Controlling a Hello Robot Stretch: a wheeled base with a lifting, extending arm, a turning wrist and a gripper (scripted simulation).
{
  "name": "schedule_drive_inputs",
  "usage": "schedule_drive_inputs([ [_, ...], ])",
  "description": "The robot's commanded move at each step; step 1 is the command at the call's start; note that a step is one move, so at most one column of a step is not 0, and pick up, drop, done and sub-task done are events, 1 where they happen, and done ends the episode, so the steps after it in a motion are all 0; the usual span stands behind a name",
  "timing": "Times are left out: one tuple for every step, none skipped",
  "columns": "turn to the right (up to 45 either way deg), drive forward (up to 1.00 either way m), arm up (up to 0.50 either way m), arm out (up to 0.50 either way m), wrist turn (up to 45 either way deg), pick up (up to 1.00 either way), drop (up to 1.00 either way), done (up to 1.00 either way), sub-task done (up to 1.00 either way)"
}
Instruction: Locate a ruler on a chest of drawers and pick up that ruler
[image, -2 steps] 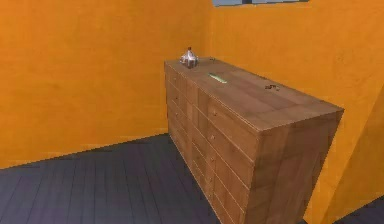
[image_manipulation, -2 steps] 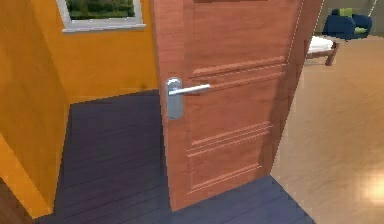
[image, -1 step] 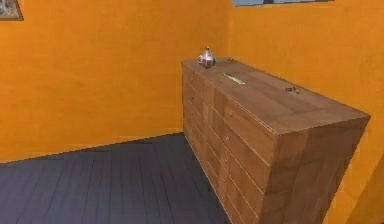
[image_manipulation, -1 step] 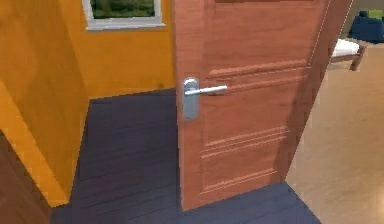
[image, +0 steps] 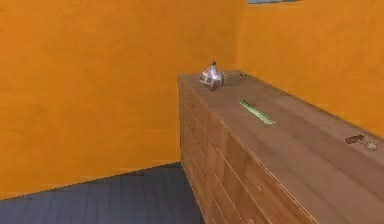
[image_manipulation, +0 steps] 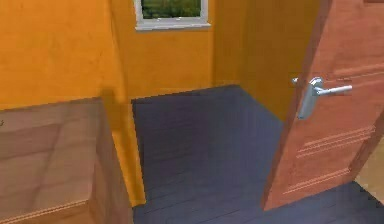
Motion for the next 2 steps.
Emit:
schedule_drive_inputs([
  [-45.0,0.00,0.00,0.00,0.0,0.00,0.00,0.00,0.00],
  [-24.0,0.00,0.00,0.00,0.0,0.00,0.00,0.00,0.00],
])
